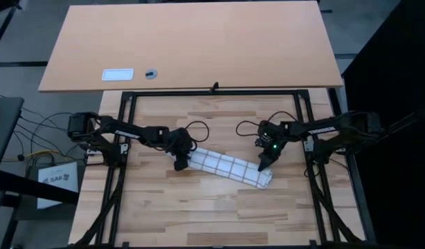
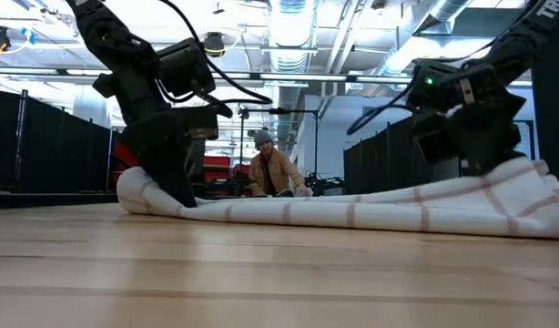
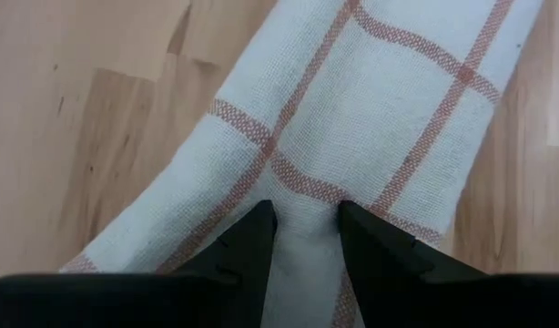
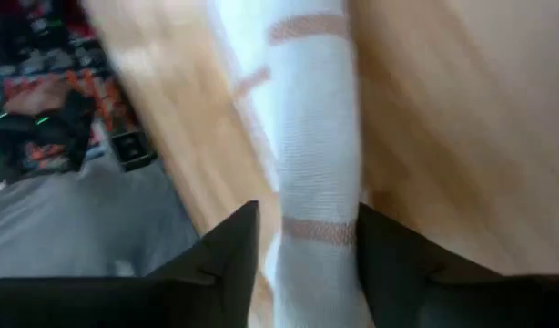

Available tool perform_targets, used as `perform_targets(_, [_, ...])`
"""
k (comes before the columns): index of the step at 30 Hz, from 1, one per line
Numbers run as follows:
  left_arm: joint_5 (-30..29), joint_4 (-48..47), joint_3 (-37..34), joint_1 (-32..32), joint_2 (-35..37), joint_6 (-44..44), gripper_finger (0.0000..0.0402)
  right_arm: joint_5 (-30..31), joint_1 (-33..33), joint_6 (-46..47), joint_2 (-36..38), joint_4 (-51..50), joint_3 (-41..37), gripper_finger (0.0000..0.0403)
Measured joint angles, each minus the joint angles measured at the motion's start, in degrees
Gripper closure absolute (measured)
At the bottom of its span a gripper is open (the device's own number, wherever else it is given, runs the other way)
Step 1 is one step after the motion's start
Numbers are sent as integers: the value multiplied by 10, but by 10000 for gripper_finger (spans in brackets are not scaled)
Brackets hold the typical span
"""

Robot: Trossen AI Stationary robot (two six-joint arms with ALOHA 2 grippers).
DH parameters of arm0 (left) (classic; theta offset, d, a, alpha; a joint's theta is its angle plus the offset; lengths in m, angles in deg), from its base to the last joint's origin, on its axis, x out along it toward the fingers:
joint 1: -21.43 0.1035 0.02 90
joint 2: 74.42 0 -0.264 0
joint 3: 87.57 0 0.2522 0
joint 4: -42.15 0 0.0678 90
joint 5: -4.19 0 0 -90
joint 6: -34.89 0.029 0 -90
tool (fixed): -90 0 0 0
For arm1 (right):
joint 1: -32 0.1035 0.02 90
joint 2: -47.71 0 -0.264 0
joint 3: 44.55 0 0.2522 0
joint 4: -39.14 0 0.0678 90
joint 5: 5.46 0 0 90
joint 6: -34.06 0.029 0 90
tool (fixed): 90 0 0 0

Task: Roll towel
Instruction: Roll the white patterned towel

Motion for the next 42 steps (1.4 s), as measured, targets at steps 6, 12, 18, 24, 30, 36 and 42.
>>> perform_targets(6, [0,20,-26,0,0,-9,286,1,-48,-50,25,-47,36,215])
perform_targets(12, [0,27,-31,0,0,-23,286,18,13,46,62,45,77,216])
perform_targets(18, [1,24,-32,1,14,-30,286,96,153,73,15,39,78,231])
perform_targets(24, [1,12,-33,2,28,-42,286,149,153,68,-27,10,59,233])
perform_targets(30, [0,-3,-34,-16,45,-106,286,149,106,2,-68,3,50,234])
perform_targets(36, [-10,-5,-34,-57,46,-160,286,132,39,-62,-74,-2,49,234])
perform_targets(42, [-47,-15,-32,-72,46,-165,286,123,-17,-118,-71,-27,55,234])
